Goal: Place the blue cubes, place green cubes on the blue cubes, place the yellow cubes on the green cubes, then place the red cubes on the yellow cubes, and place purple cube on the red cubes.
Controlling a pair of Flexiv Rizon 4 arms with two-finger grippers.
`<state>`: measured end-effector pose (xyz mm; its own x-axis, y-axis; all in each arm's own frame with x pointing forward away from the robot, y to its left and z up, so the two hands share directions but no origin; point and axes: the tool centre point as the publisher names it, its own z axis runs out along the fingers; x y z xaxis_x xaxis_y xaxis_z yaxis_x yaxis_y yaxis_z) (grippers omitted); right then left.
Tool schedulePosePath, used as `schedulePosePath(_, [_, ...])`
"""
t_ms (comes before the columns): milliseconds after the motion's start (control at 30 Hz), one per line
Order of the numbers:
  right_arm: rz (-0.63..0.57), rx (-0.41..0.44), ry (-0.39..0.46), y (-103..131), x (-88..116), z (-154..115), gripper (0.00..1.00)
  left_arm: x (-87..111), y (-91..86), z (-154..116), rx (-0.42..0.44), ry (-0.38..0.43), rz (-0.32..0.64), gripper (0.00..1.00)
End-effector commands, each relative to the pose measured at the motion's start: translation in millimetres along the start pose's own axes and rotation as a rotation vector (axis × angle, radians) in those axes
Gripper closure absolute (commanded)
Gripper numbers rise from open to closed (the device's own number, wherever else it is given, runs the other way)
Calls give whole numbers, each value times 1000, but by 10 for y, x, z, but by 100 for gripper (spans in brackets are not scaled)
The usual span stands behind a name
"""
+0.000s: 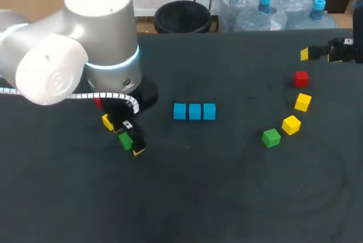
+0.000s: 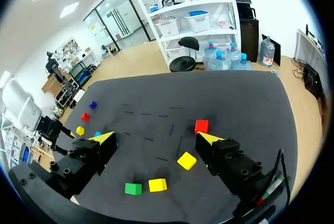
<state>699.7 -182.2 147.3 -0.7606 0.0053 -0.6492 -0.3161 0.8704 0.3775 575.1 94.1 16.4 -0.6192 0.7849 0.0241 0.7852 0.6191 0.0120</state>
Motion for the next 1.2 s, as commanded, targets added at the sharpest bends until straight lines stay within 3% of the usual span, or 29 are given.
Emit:
schedulePosePath(33, [0,2,0,3,3,-12,0,-47,25,74,7,10,0,19])
schedulePosePath(200, [0,2,0,3,3,-12,0,-49,31,114,11,15,-1,37])
schedulePosePath(500, [0,2,0,3,3,-12,0,-37,42,146,17,19,-7,35])
schedulePosePath(567, [0,2,0,3,3,-12,0,-35,42,148,18,20,-8,51])
schedulePosePath(867, [0,2,0,3,3,-12,0,-31,43,146,15,27,-13,98])
schedulePosePath(1067, [0,2,0,3,3,-12,0,-83,21,120,6,29,23,100])
schedulePosePath(1200, [0,2,0,3,3,-12,0,-224,-59,7,-17,28,134,100])
